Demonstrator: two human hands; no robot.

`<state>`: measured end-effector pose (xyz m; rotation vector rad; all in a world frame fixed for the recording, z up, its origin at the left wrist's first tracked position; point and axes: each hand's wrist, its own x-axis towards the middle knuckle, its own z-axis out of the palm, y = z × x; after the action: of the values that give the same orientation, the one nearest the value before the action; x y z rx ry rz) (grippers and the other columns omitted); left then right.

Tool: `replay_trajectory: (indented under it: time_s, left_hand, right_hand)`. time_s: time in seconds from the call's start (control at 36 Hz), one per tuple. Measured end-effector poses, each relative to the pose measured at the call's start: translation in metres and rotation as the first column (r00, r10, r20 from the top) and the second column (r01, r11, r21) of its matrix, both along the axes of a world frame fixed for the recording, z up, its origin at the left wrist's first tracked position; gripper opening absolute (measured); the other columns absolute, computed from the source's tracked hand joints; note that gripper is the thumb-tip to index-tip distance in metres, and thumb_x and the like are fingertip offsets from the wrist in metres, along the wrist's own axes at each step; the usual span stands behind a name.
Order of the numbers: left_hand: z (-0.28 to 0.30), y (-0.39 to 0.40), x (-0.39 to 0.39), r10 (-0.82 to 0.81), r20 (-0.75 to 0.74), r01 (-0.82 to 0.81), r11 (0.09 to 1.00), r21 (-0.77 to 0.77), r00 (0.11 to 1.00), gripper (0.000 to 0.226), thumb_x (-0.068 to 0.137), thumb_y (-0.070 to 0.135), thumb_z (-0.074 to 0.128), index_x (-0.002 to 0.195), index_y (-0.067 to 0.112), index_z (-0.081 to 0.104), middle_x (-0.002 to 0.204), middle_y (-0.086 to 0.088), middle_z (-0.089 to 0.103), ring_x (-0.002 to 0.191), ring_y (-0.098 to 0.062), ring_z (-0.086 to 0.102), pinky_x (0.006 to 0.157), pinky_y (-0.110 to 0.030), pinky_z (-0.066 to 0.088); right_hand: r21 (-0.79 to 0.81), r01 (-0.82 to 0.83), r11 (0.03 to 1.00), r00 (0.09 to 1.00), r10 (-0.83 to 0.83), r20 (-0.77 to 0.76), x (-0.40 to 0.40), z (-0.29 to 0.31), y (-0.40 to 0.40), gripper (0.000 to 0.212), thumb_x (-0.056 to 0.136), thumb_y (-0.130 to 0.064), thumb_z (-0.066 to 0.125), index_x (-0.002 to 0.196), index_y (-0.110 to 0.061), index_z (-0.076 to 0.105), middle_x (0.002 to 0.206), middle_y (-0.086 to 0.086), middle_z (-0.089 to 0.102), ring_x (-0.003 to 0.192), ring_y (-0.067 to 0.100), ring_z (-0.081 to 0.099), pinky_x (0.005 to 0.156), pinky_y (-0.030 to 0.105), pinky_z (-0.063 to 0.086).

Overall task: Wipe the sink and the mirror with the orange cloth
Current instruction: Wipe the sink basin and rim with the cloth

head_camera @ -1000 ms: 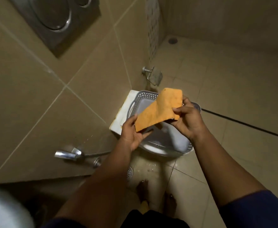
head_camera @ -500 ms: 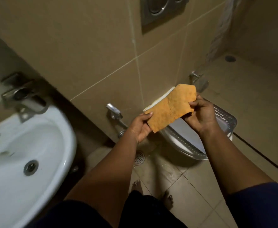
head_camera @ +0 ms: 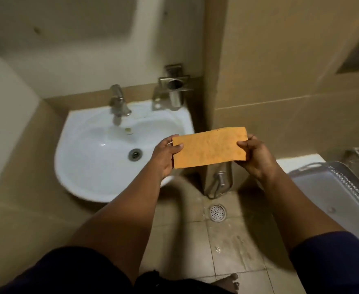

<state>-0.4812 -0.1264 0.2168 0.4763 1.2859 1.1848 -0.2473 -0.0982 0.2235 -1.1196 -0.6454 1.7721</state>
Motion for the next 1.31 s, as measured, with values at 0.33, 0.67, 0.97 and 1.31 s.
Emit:
replay_trajectory:
  time_s: [0.33, 0.67, 0.97, 1.31]
  left_hand:
    - [0.023, -0.083, -0.205, 0.344, -0.121, -0.332, 0.937, 0.106, 0.931, 0.037, 0.083, -0.002, 0.063, 0.117, 0.011, 0.056, 0.097, -0.004, 0.065, 0.086, -0.019, 0.064, 0.071, -0.034, 0.053]
    - [0.021, -0.071, -0.277, 0.422, -0.262, -0.403, 0.907, 0.125, 0.868, 0.033, 0.083, 0.001, 0.065, 0.112, 0.015, 0.057, 0.102, -0.008, 0.066, 0.092, -0.024, 0.064, 0.084, -0.039, 0.054]
    - [0.011, -0.026, -0.318, 0.428, -0.522, -0.468, 0.881, 0.062, 0.738, 0.046, 0.078, 0.005, 0.071, 0.121, 0.013, 0.055, 0.116, -0.014, 0.064, 0.104, -0.028, 0.062, 0.094, -0.047, 0.049]
    - [0.003, 0.027, -0.349, 0.273, -0.758, -0.386, 0.922, 0.03, 0.592, 0.049, 0.081, -0.006, 0.061, 0.126, 0.011, 0.049, 0.121, -0.01, 0.061, 0.113, -0.023, 0.056, 0.084, -0.026, 0.042]
  right_hand:
    - [0.043, -0.345, 0.938, 0.916, 0.326, 0.235, -0.215, 0.022, -0.017, 0.022, 0.086, 0.003, 0.051, 0.089, -0.018, 0.055, 0.092, 0.004, 0.063, 0.084, 0.021, 0.059, 0.072, 0.035, 0.051]
    - [0.052, -0.438, 0.897, 0.843, 0.391, 0.368, -0.291, 0.03, 0.002, 0.017, 0.088, 0.0, 0.053, 0.088, -0.018, 0.052, 0.088, 0.006, 0.061, 0.078, 0.021, 0.057, 0.064, 0.03, 0.047]
    - [0.121, -0.491, 0.863, 0.735, 0.335, 0.59, -0.346, 0.013, 0.058, 0.023, 0.086, -0.004, 0.053, 0.088, -0.024, 0.042, 0.098, 0.012, 0.056, 0.082, 0.025, 0.054, 0.069, 0.038, 0.048]
    - [0.22, -0.763, 0.607, 0.295, 0.025, 0.955, -0.41, -0.006, 0.089, 0.025, 0.089, 0.005, 0.041, 0.103, 0.004, 0.063, 0.103, 0.022, 0.065, 0.09, 0.033, 0.061, 0.072, 0.031, 0.045]
